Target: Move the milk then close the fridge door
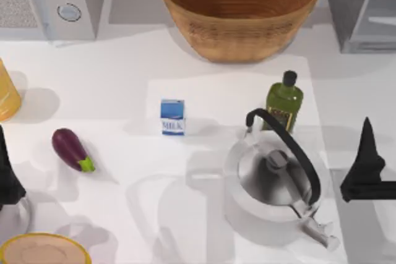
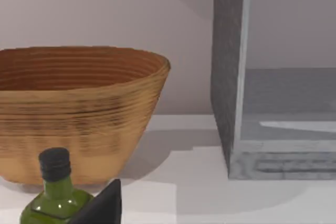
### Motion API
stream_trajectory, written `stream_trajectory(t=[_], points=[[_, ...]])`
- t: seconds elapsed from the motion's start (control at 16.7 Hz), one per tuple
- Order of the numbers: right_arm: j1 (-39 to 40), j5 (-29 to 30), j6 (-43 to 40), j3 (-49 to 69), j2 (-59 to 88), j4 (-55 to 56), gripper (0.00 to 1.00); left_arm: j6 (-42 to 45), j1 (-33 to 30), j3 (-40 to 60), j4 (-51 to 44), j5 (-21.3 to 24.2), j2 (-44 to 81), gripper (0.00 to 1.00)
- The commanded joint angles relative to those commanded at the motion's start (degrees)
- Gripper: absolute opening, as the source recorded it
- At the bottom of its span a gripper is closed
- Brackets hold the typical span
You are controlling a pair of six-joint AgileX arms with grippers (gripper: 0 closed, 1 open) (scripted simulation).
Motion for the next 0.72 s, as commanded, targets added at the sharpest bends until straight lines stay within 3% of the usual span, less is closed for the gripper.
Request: stream_trajectory(t=[0.3, 0.72], points=[[2.4, 0.3, -2.0, 14.2, 12.5, 6.3, 1.0, 0.0, 0.0, 0.0, 0.0, 0.0, 0.0, 1.0], [7.7, 2.4, -3.5, 43.2, 45.4, 20.2, 1.0, 0.0, 0.0, 0.0, 0.0, 0.0, 0.0, 1.0]])
